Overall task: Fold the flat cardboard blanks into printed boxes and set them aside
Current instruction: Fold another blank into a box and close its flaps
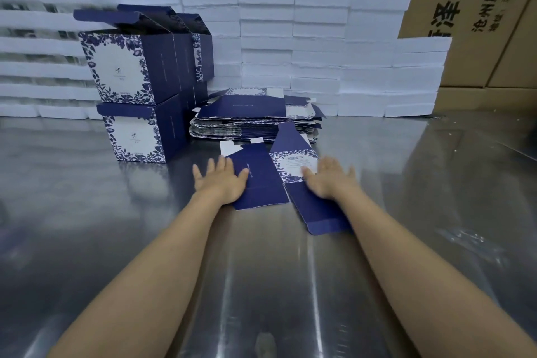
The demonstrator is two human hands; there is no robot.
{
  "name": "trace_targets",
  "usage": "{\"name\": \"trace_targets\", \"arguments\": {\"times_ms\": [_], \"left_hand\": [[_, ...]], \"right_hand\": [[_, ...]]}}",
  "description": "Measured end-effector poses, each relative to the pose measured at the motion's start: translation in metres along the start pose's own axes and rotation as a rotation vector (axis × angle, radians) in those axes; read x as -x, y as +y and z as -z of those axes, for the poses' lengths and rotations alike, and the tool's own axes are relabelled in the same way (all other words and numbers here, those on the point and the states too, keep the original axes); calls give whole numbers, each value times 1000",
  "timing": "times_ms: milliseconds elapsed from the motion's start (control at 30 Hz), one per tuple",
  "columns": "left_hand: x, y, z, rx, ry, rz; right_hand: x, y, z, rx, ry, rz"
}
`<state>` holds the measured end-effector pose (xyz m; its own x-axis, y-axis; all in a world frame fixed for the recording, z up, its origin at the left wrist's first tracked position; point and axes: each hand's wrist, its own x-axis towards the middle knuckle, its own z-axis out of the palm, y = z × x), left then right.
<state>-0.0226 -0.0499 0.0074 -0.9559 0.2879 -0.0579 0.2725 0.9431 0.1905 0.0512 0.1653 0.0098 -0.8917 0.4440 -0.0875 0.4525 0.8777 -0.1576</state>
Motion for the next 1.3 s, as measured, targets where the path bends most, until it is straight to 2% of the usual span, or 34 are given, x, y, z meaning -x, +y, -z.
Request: {"name": "trace_targets", "arguments": {"times_ms": [67,167,200,300,400,500,633,700,733,767,867,933,1067,1167,1300], "left_hand": [[6,-5,-1,32,67,80],[10,-4,-1,215,293,68],[12,-3,2,322,352,65],[13,-1,11,645,427,76],[18,3,17,860,553,18],[21,7,22,964,686,-68],[30,14,30,886,911,-236],[35,18,37,1186,807,-310],[36,20,40,1364,744,-341],[35,21,43,1421,716,-359],[33,27,40,1263,673,-377],[38,29,40,1346,527,-379],[46,30,45,1460,200,-534],[46,29,48,1469,-20,-589],[41,30,47,1486,-71,-635]], "right_hand": [[2,25,4,-16,18,-37],[6,38,8,-154,56,89],[9,39,10,-270,66,139],[28,34,17,-837,85,285],[36,20,18,-1113,228,428],[38,0,10,-1143,311,575],[43,-13,5,-975,449,658],[43,-14,6,-919,513,681],[44,-14,6,-928,502,698],[44,-14,6,-954,467,712],[46,-19,6,-1071,332,715],[46,-22,7,-1180,289,697],[46,-25,11,-1345,271,677],[53,-28,12,-1333,227,702],[61,-33,14,-1235,292,758]]}}
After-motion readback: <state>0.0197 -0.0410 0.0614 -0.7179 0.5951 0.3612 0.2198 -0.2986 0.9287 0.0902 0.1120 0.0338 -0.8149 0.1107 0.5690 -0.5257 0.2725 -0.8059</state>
